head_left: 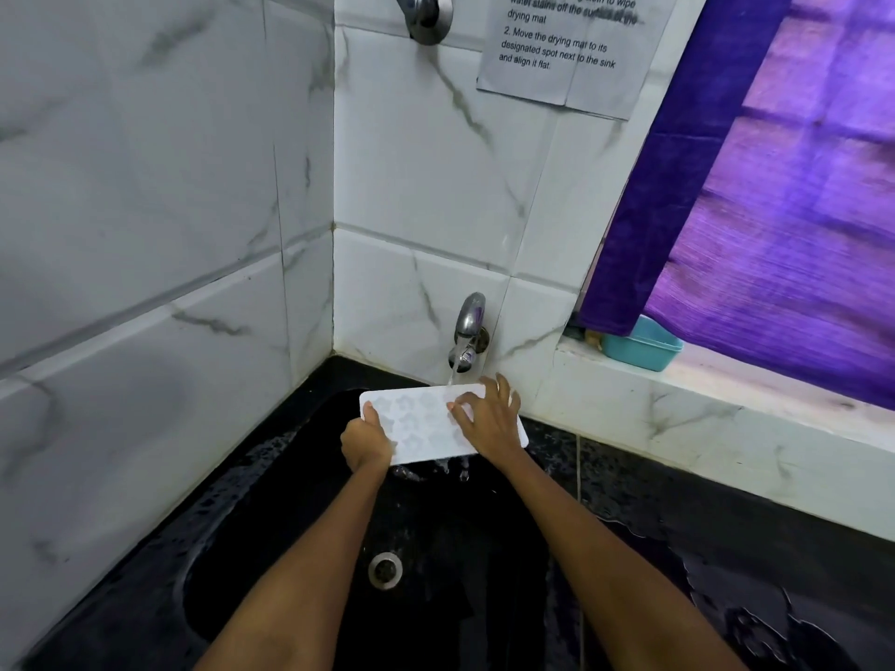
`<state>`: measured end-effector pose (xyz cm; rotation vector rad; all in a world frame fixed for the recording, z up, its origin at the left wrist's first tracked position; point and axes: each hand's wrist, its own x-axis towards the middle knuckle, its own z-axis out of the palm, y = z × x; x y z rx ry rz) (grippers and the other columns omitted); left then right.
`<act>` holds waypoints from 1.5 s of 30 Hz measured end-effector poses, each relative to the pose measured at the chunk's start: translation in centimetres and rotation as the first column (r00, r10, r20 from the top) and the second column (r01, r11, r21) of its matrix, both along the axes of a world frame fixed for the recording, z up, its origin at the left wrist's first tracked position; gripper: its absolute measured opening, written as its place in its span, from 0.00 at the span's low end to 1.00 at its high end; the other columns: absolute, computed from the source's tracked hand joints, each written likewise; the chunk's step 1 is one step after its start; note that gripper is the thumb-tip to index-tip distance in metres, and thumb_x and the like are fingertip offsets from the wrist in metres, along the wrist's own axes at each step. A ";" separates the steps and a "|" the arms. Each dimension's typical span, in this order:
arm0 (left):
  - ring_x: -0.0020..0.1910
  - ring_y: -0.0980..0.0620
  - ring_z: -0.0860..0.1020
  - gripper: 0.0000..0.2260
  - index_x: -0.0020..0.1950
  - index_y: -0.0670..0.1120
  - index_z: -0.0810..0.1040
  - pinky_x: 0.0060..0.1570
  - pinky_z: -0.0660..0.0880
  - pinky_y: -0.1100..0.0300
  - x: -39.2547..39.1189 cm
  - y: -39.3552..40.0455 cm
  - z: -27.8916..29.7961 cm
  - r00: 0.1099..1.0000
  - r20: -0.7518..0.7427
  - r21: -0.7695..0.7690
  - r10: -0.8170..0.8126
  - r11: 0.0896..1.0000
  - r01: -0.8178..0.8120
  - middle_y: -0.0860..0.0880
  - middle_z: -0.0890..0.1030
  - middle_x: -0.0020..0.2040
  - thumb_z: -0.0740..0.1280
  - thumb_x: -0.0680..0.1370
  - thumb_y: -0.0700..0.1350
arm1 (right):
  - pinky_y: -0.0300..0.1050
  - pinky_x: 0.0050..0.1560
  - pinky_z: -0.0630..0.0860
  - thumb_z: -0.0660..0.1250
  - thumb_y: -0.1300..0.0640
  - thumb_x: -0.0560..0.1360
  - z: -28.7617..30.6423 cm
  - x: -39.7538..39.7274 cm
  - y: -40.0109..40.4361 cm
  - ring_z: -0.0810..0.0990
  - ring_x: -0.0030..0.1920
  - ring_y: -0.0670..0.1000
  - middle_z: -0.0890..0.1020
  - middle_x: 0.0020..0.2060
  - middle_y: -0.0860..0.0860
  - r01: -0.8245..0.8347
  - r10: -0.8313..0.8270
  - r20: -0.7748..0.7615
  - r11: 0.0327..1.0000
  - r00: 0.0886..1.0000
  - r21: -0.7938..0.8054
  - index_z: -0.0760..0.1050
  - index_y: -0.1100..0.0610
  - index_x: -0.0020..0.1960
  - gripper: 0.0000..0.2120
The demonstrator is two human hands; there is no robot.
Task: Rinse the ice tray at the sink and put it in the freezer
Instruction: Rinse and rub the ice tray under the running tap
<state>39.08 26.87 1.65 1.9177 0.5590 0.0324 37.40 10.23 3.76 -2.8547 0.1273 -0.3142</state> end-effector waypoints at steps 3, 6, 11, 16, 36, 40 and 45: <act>0.56 0.33 0.78 0.26 0.56 0.29 0.78 0.53 0.74 0.48 -0.1 0.2 -0.1 1.000 0.012 0.008 -0.009 1.000 0.009 0.31 0.79 0.55 0.53 0.83 0.51 | 0.66 0.72 0.42 0.55 0.39 0.78 -0.5 0.4 1.0 0.41 0.76 0.60 0.52 0.75 0.59 -0.046 0.036 -0.145 0.997 0.989 -0.065 0.71 0.50 0.66 0.23; 0.56 0.34 0.77 0.26 0.56 0.30 0.78 0.53 0.74 0.48 -0.4 0.8 -0.4 1.000 -0.015 0.001 0.028 1.000 -0.028 0.31 0.79 0.56 0.53 0.83 0.52 | 0.68 0.72 0.41 0.57 0.38 0.76 -0.3 0.5 1.0 0.40 0.76 0.60 0.53 0.75 0.59 -0.062 0.066 -0.178 0.998 0.982 0.024 0.72 0.48 0.66 0.23; 0.55 0.34 0.78 0.26 0.55 0.29 0.78 0.52 0.74 0.49 -0.7 1.6 -0.6 1.000 -0.009 0.000 0.026 1.000 -0.026 0.31 0.79 0.55 0.53 0.83 0.51 | 0.70 0.71 0.40 0.53 0.36 0.77 -0.7 0.7 1.9 0.40 0.76 0.60 0.53 0.74 0.60 -0.109 0.075 -0.197 0.980 0.977 -0.168 0.70 0.47 0.67 0.24; 0.55 0.34 0.78 0.26 0.54 0.29 0.79 0.51 0.74 0.49 -0.8 2.3 -0.5 0.999 -0.015 0.032 0.031 0.999 -0.031 0.31 0.80 0.54 0.53 0.83 0.52 | 0.68 0.71 0.41 0.56 0.37 0.76 -0.5 0.8 2.0 0.41 0.76 0.61 0.56 0.74 0.60 -0.111 0.077 -0.220 0.983 0.973 -0.148 0.74 0.46 0.64 0.22; 0.55 0.34 0.78 0.27 0.54 0.29 0.78 0.53 0.74 0.48 -1.1 1.4 -0.6 0.999 -0.003 -0.019 0.041 0.999 -0.041 0.32 0.80 0.54 0.53 0.83 0.52 | 0.70 0.70 0.40 0.53 0.36 0.76 -0.8 1.3 2.4 0.36 0.75 0.64 0.50 0.75 0.62 -0.111 0.063 -0.312 0.984 0.948 -0.138 0.66 0.48 0.70 0.27; 0.57 0.33 0.77 0.26 0.56 0.30 0.78 0.54 0.73 0.47 -1.0 2.1 -0.5 0.998 -0.021 0.018 0.053 0.998 -0.053 0.31 0.79 0.56 0.53 0.83 0.52 | 0.70 0.70 0.42 0.56 0.36 0.75 -0.6 0.9 1.4 0.39 0.75 0.63 0.54 0.74 0.61 -0.120 0.094 -0.319 0.991 0.943 -0.063 0.66 0.46 0.70 0.26; 0.56 0.33 0.77 0.26 0.55 0.28 0.78 0.53 0.73 0.46 -1.2 2.4 -1.2 0.999 -0.016 0.005 0.050 0.999 -0.050 0.30 0.79 0.54 0.53 0.83 0.51 | 0.64 0.70 0.52 0.59 0.39 0.76 -1.5 0.1 0.8 0.52 0.75 0.60 0.62 0.71 0.58 -0.025 0.021 -0.104 0.999 0.994 -0.041 0.63 0.53 0.69 0.27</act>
